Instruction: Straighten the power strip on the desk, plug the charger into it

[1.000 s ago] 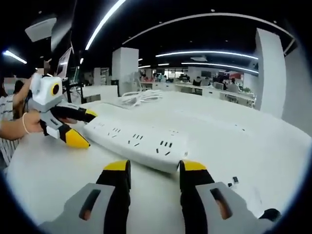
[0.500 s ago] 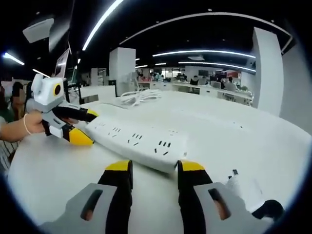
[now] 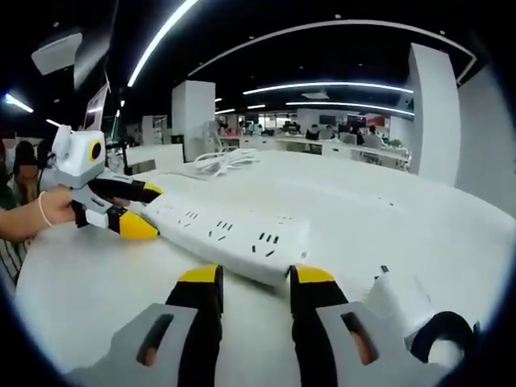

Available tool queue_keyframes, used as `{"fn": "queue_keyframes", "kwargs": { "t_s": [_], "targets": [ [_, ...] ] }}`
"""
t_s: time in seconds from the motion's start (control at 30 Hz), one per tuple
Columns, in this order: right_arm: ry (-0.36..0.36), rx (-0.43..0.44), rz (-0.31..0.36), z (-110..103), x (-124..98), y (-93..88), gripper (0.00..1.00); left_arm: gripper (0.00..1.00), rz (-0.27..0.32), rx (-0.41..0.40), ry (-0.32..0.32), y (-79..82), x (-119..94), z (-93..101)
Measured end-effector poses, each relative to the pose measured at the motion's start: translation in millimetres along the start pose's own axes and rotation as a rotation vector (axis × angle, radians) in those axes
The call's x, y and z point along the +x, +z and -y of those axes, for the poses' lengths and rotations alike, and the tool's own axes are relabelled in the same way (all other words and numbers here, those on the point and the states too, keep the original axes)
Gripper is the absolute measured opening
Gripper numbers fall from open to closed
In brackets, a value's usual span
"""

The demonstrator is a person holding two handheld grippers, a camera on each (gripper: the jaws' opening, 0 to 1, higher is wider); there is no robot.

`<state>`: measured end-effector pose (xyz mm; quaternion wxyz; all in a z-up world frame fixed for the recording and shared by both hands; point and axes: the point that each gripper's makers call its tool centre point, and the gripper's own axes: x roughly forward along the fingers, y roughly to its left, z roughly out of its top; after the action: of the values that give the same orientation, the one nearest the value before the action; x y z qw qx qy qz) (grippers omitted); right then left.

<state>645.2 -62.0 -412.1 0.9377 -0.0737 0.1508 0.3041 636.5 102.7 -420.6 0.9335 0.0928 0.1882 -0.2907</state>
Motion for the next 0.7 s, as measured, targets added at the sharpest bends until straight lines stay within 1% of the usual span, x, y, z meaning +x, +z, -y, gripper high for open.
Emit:
{"fn": "queue_keyframes", "kwargs": {
  "t_s": [0.2, 0.57, 0.7],
  "targets": [
    [-0.011, 0.005, -0.004, -0.9, -2.8, -0.9, 0.3, 0.49, 0.0, 0.004, -0.011, -0.1, -0.3, 0.7],
    [-0.047, 0.026, -0.004, 4.5, -4.6, -1.6, 0.23, 0.49, -0.007, 0.009, -0.025, 0.5, 0.8, 0.4],
    [-0.051, 0.031, -0.003, 4.9, -5.3, -1.8, 0.23, 0.48, -0.008, 0.011, -0.031, 0.9, 1.6, 0.3]
  ]
}}
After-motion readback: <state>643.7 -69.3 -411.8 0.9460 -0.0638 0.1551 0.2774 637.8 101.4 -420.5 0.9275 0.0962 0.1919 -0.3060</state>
